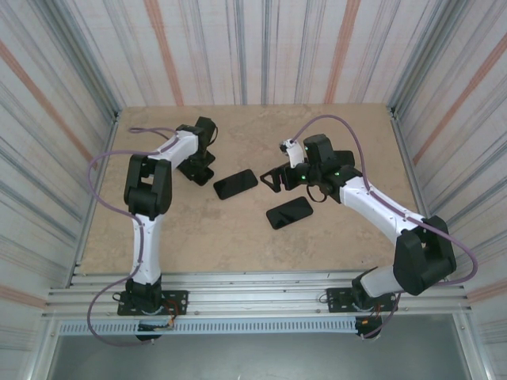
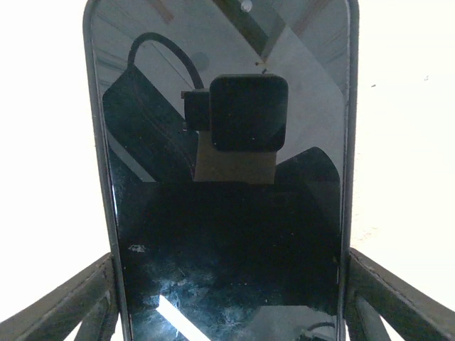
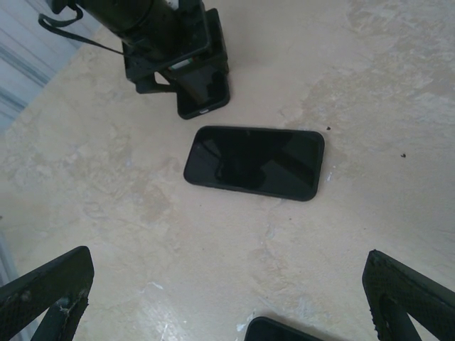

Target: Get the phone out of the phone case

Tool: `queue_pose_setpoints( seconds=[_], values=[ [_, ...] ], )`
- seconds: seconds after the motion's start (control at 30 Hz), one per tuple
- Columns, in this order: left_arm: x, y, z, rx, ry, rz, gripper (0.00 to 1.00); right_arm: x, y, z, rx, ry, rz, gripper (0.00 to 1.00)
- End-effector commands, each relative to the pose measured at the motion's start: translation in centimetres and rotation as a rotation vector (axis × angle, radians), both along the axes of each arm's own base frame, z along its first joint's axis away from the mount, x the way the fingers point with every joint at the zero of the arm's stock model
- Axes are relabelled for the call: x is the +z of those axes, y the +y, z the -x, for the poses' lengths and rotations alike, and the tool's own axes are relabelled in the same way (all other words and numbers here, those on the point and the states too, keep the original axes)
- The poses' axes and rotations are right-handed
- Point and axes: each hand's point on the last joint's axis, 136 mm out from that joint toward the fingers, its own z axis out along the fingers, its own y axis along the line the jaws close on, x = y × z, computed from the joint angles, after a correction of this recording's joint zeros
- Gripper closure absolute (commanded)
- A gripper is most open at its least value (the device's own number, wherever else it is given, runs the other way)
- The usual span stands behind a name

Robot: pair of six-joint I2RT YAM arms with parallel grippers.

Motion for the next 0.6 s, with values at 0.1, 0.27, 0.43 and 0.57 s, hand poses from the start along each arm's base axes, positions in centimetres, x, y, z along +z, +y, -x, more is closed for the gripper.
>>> queue_pose_setpoints(
  seconds=[0.1, 0.27, 0.43, 0.57],
  values=[
    [0.2, -0.3, 0.6, -0.018, -0.004, 0.038, 0.36, 1.4, 0.7, -0.2, -0.006, 0.015, -0.085, 0.01],
    [3.5, -0.4, -0.2, -0.113, -0.078, 0.029, 0.36, 1.9, 1.3, -0.3, -0.02, 0.039, -0.165, 0.01],
    [7.5, -0.5, 0.0, -0.185, -0.168, 0.035, 0.36, 2.0, 2.1, -0.6, -0.034, 0.084, -0.253, 0.01],
    [10.0, -1.1, 0.8, -0.251, -0.223, 0.034, 0.36, 1.5, 3.3, -0.8, -0.036, 0.123, -0.296, 0.0]
  ],
)
